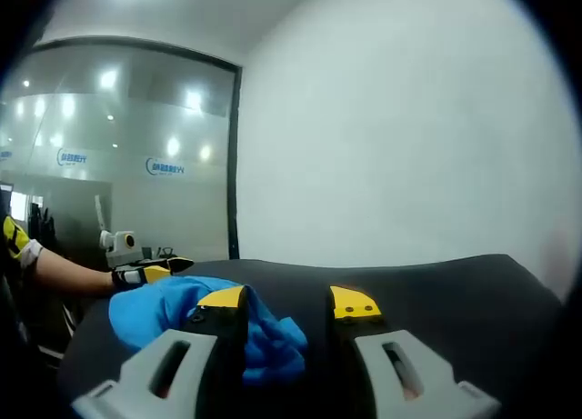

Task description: Spread out the cloth and fold it

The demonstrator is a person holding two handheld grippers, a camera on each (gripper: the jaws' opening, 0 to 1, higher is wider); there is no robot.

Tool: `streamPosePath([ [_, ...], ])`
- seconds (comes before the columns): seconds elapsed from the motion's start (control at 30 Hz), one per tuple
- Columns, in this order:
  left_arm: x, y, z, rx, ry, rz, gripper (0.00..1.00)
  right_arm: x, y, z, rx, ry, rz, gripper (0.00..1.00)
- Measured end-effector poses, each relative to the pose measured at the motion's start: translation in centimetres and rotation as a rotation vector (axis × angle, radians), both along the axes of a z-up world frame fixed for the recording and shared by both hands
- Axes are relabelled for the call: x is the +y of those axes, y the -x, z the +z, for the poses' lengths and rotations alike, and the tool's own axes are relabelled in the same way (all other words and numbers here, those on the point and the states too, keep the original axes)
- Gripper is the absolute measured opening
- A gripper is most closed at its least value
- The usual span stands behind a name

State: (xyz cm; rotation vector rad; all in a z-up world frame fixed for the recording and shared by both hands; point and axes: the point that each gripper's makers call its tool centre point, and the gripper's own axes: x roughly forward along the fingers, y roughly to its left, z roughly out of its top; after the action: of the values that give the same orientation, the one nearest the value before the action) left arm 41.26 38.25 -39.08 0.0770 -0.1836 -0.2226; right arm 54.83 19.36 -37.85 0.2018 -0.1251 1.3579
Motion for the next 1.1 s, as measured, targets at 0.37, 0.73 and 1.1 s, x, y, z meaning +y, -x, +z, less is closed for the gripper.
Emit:
streamPosePath([
  [0.37, -0.5, 0.3, 0.9, -0.032, 0.053, -0.04, 0.44, -1.2, -1.4, 1.3, 0.005, -0.074, -0.065, 0.41],
  [0.73, 2.7, 2.4, 5.4, -0.066, 0.22, -0.07, 0.76, -2.2, -1.2, 3.7, -0.031, -0.139, -0.106, 0.36],
  [1.1, -2.2, 0.1, 3.5, 0.113, 0.155, -0.24, 0.77, 4.6, 4.1, -1.2, -0.108, 0.245, 0.184, 0.36],
])
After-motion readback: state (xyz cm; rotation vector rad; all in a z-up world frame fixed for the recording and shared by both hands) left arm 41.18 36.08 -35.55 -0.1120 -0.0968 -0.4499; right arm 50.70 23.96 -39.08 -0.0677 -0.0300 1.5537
